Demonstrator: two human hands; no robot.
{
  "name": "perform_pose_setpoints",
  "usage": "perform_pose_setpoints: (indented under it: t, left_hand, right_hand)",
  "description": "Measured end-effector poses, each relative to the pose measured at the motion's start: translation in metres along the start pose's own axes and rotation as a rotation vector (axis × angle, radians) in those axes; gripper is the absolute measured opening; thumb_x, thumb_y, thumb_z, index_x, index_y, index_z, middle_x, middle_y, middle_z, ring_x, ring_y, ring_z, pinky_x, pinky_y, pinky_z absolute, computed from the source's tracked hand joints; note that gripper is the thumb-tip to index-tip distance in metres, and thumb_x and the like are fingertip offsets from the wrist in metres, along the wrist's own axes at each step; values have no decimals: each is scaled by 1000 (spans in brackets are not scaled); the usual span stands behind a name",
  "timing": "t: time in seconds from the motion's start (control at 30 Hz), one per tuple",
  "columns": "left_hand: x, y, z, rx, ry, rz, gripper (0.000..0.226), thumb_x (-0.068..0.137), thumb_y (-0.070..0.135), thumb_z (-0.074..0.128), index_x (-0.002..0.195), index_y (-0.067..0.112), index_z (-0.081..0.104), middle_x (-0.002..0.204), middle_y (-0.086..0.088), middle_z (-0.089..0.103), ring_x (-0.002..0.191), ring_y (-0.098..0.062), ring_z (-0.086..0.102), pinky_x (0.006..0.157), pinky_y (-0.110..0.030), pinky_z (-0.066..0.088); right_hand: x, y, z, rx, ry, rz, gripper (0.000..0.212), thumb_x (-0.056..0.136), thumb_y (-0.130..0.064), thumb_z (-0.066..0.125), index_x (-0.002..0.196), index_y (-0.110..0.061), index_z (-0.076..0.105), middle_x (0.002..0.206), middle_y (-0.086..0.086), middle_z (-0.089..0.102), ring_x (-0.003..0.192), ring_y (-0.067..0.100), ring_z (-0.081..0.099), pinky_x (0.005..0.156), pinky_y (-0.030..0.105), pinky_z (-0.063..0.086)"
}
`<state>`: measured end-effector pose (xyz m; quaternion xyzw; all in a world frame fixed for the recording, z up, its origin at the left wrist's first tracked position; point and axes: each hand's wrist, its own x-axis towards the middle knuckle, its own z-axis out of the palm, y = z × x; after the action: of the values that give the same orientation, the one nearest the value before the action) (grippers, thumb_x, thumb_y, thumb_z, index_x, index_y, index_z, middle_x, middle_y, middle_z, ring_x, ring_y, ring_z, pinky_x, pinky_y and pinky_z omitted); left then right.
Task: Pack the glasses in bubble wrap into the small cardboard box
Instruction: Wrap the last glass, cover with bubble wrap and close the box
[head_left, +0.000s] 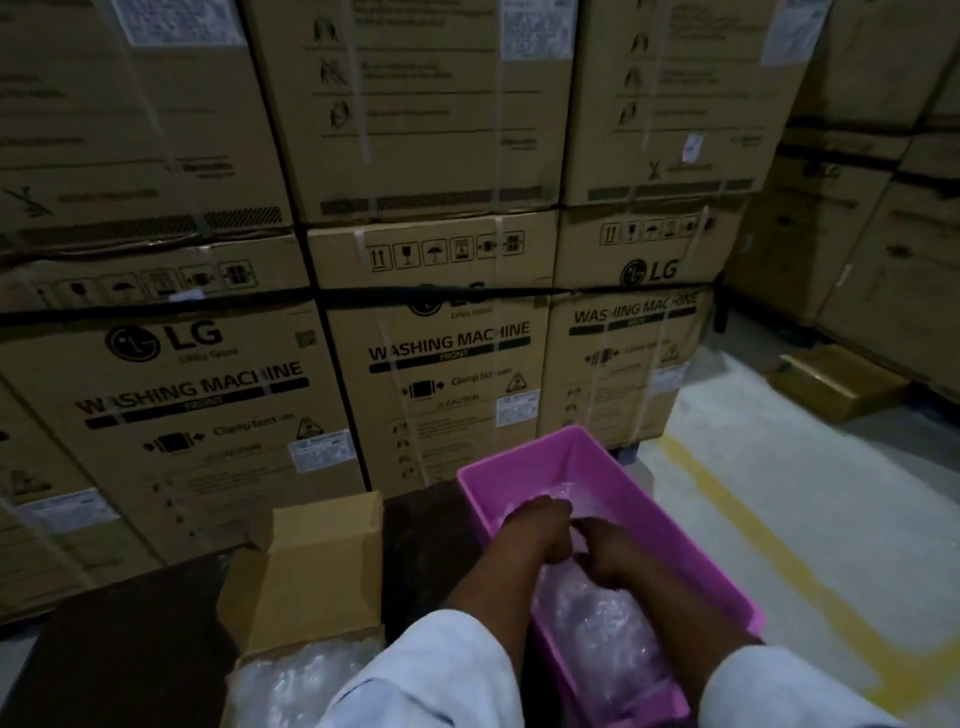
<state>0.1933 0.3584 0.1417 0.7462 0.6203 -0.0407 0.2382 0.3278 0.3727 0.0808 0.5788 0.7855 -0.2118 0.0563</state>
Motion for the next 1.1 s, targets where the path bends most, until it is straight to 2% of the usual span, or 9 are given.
perform_pose_setpoints:
  t: [0.13,0.27,0.53,0.7,0.77,0.87,0.9,1.0,1.1]
  left_hand:
    - [29,1,26,70,-111,-197,59,89,25,59,142,13,36,145,-19,36,132,-38,38,106,-47,34]
    - [35,-5,57,95,-158,-289,61,88,24,57,144,16,34,146,-17,35,132,-37,39,107,-47,35]
    - [39,-14,45,-19,78,-296,44,85,18,55,129,20,52,134,-11,51,124,-32,47,104,-45,39]
    - [35,-16,30,-195,292,-264,35,86,5,56,117,19,62,124,-6,60,115,-28,56,99,-40,46]
    - [29,-16,22,-341,392,-220,35,86,4,55,117,18,63,123,-5,61,115,-26,57,95,-31,45]
    - [17,-18,9,-632,475,-134,38,82,-4,55,113,15,66,118,-3,65,110,-20,60,89,-20,45]
    - [10,-19,5,-709,472,-90,38,81,-8,55,112,13,67,114,-1,66,106,-17,60,85,-16,44]
    - [-18,-23,-18,-861,410,62,43,79,-14,59,107,18,66,104,10,63,92,-7,59,75,-10,48]
    - [-50,-29,-47,-1064,417,161,47,76,-18,63,100,23,65,103,7,61,90,-9,61,75,-20,55]
  right_hand:
    - [23,17,28,8,-54,45,64,96,-41,44,152,-24,18,159,10,16,143,24,26,115,33,26]
    - [30,21,38,-60,-115,41,64,91,-37,52,148,-24,26,151,7,33,136,26,37,110,37,34]
    - [30,13,18,-55,107,14,34,85,-19,55,118,-24,55,121,2,59,112,23,57,94,34,47]
    - [26,7,-1,196,164,7,7,75,-22,60,77,-28,56,94,0,66,90,22,64,80,36,53]
    - [20,1,-14,432,155,-1,16,71,-18,65,65,-26,52,81,-1,63,82,22,63,76,38,54]
    - [2,-7,-36,948,50,-39,15,82,-1,61,76,-15,64,70,-5,59,69,11,60,60,24,50]
    - [-4,-9,-42,1118,17,-45,21,88,-4,55,83,-20,67,74,-4,61,68,9,59,55,20,45]
    - [-10,-1,-49,1479,-24,63,30,92,-21,51,116,-36,58,94,4,64,70,16,61,54,25,42]
    - [-22,6,-57,1586,-205,-1,53,78,-40,73,125,-22,58,103,13,65,78,27,64,72,39,51]
